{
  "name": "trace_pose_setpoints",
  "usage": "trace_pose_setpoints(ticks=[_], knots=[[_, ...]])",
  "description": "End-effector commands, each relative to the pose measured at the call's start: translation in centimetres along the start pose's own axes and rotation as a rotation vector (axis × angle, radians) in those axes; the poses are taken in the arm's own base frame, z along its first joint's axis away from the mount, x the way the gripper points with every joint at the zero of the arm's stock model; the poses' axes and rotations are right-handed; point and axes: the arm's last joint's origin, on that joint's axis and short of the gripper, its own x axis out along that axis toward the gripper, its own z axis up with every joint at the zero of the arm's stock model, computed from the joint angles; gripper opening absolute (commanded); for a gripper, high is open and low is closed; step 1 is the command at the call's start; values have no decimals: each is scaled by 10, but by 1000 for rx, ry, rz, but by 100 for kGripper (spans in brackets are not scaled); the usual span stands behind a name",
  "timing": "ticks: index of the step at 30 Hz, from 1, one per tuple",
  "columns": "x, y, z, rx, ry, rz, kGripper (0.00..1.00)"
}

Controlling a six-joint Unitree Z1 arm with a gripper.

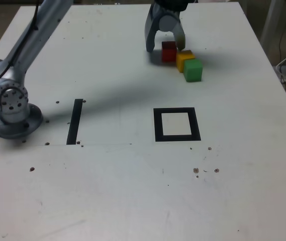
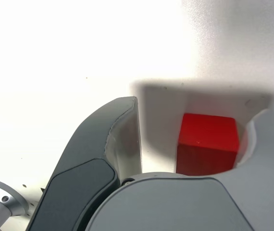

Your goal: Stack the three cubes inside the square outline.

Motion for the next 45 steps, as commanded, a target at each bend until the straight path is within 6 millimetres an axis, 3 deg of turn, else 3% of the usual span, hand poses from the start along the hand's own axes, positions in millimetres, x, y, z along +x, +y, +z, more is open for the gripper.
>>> trace_pose_setpoints(ticks=[1, 8, 18, 31, 37, 45], knots=[[2, -2, 1, 8, 23, -12, 60], [5, -4, 4, 18, 25, -19, 55], [5, -4, 5, 38, 18, -13, 29], [-13, -12, -10, 41, 4, -2, 28], [-41, -46, -30, 49, -26, 11, 28], [-60, -121, -51, 61, -59, -16, 29]])
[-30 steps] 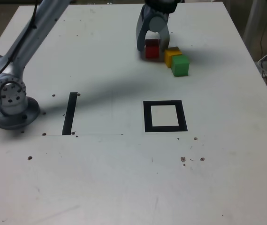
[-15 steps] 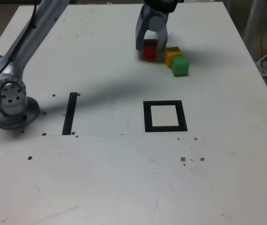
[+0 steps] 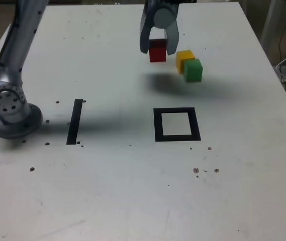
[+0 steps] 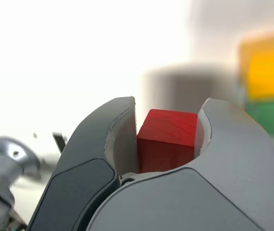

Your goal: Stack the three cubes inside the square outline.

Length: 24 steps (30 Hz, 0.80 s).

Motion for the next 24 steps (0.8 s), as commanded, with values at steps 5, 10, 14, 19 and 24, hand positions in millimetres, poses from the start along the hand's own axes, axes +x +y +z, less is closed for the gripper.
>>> trace_pose_setpoints(ticks=[5, 10, 14, 19, 24], knots=[[-3, -61, -6, 5, -13, -7, 29], [5, -106, -1, 11, -9, 0, 29], [10, -134, 3, 15, -18, 9, 29], [17, -150, 10, 10, -23, 11, 29], [28, -154, 20, 7, -12, 8, 29]])
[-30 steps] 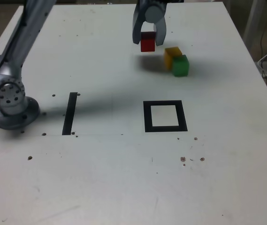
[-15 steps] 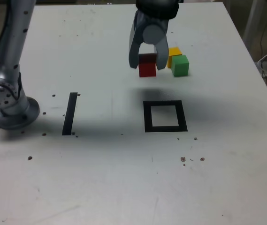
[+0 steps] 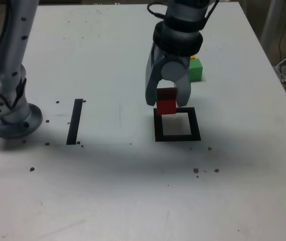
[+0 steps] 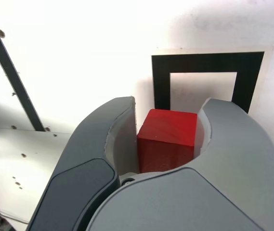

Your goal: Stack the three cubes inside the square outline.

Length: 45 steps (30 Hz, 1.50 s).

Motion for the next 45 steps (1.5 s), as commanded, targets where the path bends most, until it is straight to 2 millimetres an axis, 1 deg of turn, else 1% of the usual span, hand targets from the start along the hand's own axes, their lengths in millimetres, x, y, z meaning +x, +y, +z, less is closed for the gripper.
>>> trace_pose_setpoints(ticks=[1, 6, 11, 23, 25, 26, 28, 32, 33, 34, 36, 41, 45], knots=[[7, -1, 5, 1, 13, -1, 29], [18, 1, 16, -5, 20, 1, 29], [24, 3, 22, -9, 18, 1, 29], [34, 5, 28, -12, 18, -3, 29], [35, 6, 28, -13, 19, -3, 30], [36, 6, 28, -13, 19, -4, 32], [37, 6, 28, -11, 20, -4, 45], [39, 6, 28, -7, 19, -5, 83], [39, 6, 28, -6, 17, -5, 90], [39, 6, 28, -6, 15, -6, 95], [39, 6, 27, -6, 11, -5, 99], [33, 7, 22, -6, -6, 1, 99], [24, 9, 13, -13, -24, 15, 99]])
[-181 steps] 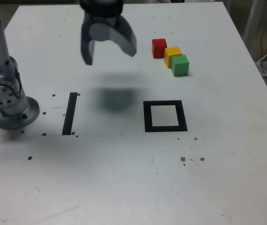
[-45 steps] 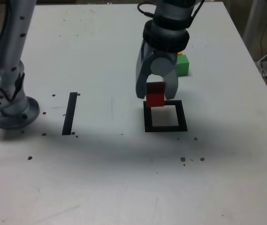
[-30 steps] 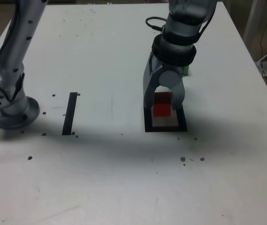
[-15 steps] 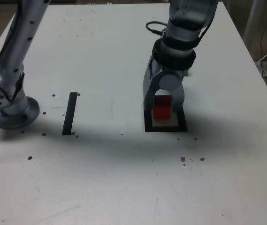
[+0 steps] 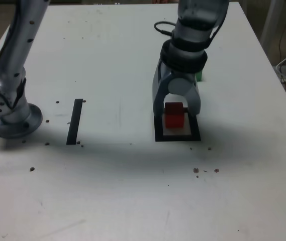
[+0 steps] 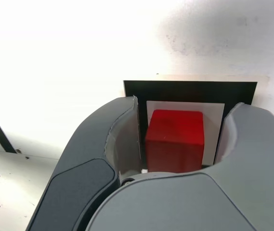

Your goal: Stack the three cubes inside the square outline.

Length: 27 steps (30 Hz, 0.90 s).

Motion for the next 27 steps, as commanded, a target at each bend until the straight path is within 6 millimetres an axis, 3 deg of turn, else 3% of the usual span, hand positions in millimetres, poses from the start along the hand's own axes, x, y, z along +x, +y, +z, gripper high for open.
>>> trace_pose_setpoints(ticks=[1, 7, 14, 20, 27], knots=[[-8, 5, -8, -12, -13, 12, 99], [-23, 33, -24, -70, -30, 49, 99], [-41, 81, -28, -111, -57, 69, 100], [-45, 124, -21, -137, -65, 64, 100], [-34, 166, -4, -160, -37, 45, 99]])
